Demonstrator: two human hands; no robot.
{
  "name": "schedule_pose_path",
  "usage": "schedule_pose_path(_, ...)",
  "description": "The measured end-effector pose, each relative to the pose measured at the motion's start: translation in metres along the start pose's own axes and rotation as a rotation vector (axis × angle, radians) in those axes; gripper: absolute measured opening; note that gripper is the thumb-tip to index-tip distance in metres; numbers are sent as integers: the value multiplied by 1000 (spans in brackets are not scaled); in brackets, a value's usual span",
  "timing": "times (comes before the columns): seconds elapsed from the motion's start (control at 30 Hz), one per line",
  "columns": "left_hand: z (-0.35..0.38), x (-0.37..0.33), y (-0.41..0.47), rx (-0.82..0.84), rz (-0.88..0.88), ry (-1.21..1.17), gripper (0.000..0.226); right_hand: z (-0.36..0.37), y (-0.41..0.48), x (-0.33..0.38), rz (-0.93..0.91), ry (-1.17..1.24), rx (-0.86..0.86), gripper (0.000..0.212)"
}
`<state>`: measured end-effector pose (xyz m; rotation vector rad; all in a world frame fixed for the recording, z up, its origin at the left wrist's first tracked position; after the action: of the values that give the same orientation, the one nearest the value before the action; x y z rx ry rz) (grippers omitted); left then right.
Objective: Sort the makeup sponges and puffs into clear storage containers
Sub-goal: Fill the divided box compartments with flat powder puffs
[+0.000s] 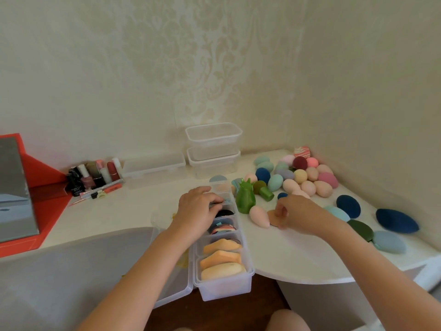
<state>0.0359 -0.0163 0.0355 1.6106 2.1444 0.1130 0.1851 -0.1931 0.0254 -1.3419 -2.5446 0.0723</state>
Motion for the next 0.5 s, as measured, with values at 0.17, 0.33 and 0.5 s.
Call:
schedule_pose_path(0.17, -2, -2, 0, 27, 17, -42, 27, -2, -2, 1, -21, 37, 34, 23)
schedule_pose_path(0.33, -3, -2, -2, 45, 17, 1, 26, -1, -3, -5, 21, 270, 0, 23)
schedule_pose_path(0.5, -6, -2, -5, 24, -18, -6, 43, -10, -5, -3, 48, 317, -112, 8)
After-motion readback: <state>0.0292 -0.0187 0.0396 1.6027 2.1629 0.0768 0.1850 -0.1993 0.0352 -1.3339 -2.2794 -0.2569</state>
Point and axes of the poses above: each hand's wrist, its own y-axis towards the middle knuckle, its own z-axis out of the palm, x = y × z, the point moved 2 cm from there along y, towards the middle knuckle, and after that the axes turned 8 degrees about z, right-handed, at the moved point
